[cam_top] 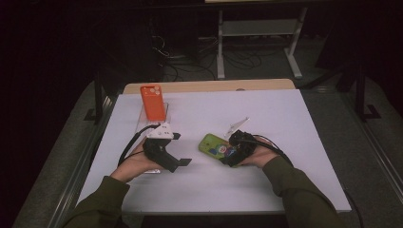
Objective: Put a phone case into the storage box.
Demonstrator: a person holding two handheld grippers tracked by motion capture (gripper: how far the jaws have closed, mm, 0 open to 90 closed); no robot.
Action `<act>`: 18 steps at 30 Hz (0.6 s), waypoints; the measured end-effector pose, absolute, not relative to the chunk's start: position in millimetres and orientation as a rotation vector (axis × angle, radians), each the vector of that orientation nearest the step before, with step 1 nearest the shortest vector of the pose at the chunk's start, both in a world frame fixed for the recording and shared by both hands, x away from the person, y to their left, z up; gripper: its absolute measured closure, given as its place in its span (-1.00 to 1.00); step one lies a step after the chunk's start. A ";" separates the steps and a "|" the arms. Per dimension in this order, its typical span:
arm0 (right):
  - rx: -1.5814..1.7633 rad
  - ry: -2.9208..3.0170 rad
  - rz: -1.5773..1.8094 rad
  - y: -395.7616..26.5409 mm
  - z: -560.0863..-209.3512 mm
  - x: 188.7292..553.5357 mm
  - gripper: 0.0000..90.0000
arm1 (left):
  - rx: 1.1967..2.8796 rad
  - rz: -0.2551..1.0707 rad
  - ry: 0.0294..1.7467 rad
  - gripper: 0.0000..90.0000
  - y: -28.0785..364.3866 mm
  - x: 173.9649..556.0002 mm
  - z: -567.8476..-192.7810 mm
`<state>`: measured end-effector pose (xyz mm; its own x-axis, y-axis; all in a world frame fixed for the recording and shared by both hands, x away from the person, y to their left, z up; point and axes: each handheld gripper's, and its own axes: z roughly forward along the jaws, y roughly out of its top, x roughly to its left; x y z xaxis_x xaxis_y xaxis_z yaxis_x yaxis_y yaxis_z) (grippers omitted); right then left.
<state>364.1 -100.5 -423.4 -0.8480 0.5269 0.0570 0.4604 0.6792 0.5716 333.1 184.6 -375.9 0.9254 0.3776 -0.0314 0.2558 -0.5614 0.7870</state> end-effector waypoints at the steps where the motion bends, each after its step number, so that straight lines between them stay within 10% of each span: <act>1: 0.789 2.786 0.905 -102.1 -421.2 364.6 -0.66 | 2.205 0.173 0.430 -1.00 181.8 333.9 -375.4; 18: 0.442 2.920 0.940 -105.8 -385.6 365.9 -0.66 | 2.317 0.101 0.192 -1.00 139.8 356.0 -365.4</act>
